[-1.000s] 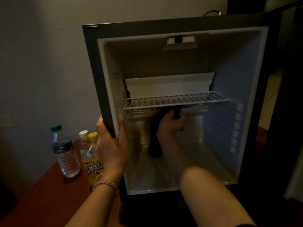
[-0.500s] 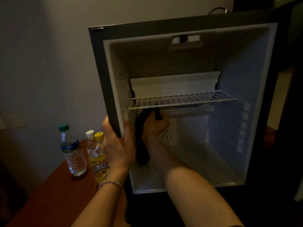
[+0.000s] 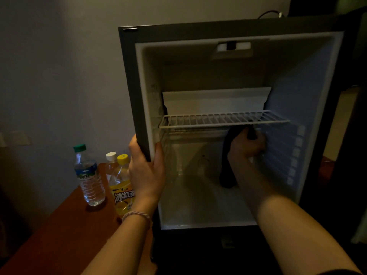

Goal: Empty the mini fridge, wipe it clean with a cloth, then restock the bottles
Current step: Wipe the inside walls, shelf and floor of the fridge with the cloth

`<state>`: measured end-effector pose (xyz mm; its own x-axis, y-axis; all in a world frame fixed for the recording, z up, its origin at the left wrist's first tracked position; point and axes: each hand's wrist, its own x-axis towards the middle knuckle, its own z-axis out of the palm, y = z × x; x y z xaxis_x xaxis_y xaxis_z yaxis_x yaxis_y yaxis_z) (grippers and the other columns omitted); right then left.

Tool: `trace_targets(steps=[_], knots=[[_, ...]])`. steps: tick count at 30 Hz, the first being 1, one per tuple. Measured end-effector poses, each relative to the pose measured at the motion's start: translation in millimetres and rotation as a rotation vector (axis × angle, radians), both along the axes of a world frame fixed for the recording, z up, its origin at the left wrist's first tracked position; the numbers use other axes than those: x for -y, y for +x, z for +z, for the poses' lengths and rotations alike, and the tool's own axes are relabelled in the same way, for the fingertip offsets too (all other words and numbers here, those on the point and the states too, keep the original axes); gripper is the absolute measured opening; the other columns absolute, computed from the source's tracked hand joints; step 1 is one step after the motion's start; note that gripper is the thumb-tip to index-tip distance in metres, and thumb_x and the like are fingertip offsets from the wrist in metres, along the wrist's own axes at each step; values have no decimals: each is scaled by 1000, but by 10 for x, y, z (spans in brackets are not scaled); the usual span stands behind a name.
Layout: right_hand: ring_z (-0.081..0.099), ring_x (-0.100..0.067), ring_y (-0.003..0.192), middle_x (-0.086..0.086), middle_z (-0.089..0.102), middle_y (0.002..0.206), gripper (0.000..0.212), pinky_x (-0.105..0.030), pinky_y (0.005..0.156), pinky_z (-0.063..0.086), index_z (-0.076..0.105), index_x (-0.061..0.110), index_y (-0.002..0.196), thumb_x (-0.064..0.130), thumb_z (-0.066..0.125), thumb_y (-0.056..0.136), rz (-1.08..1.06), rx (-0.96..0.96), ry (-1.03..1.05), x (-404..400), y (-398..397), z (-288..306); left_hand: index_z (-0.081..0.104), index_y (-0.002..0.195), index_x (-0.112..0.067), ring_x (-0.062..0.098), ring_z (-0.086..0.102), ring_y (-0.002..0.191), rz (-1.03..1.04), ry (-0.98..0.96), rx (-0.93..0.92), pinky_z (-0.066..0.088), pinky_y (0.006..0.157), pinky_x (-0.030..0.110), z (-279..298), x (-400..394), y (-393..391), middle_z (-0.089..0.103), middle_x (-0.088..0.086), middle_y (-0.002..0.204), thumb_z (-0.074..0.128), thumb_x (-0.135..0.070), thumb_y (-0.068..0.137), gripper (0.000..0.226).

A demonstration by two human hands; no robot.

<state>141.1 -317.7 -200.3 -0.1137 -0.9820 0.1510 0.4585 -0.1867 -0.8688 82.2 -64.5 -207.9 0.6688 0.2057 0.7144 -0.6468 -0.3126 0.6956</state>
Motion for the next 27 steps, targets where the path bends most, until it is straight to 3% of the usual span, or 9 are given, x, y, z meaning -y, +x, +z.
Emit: trace_targets(steps=[3,6,9,12,14,18,21,27], knots=[[62,-39,92,-28,66,94,45,-48,86,49,64,-10,91,33,56,84,17,65,-70,41,-64,13,31,143,-26,20,67,85,11,6,6,60,72,49,-8,2,14,63,5,114,56,-42,97,55],[62,-42,89,-30,65,90,33,-40,83,43,66,-10,87,23,60,87,-38,-7,-150,-15,-98,17,32,144,-24,17,65,85,5,3,12,60,72,45,-24,0,34,62,4,114,57,-40,98,55],[63,-43,87,-30,64,87,21,-36,83,39,65,-9,84,12,66,87,-132,-75,-251,27,-47,-49,33,144,-21,12,63,82,-4,6,16,56,68,34,-40,4,62,64,8,115,57,-39,98,55],[63,-41,91,-29,65,92,31,-32,87,37,65,-9,89,21,60,89,-123,-121,-341,19,-33,-111,35,144,-19,14,63,84,4,2,22,49,65,22,-48,14,69,64,9,116,58,-38,98,56],[61,-41,96,-29,64,98,29,-28,89,36,64,-9,94,19,61,89,-49,-145,-335,-43,-2,-126,34,144,-20,18,65,88,2,-6,24,53,67,29,-51,18,70,64,9,116,57,-40,98,56],[57,-36,106,-19,59,112,21,-43,95,44,60,-1,103,16,66,92,138,-206,-273,-426,80,-99,33,145,-20,17,64,90,13,-7,18,52,69,30,-44,14,63,63,8,117,57,-39,98,56],[54,-36,109,-19,56,119,22,-39,93,40,61,0,104,17,67,91,222,-243,-288,-804,167,-98,33,145,-20,22,66,93,26,-4,17,58,75,42,-38,10,48,64,10,119,56,-42,98,57],[58,-36,95,-21,58,108,19,-30,81,39,67,-1,92,17,71,86,408,-189,-320,-1485,438,-141,33,144,-23,26,68,95,54,12,33,58,76,45,-36,6,48,65,10,119,58,-40,98,55]])
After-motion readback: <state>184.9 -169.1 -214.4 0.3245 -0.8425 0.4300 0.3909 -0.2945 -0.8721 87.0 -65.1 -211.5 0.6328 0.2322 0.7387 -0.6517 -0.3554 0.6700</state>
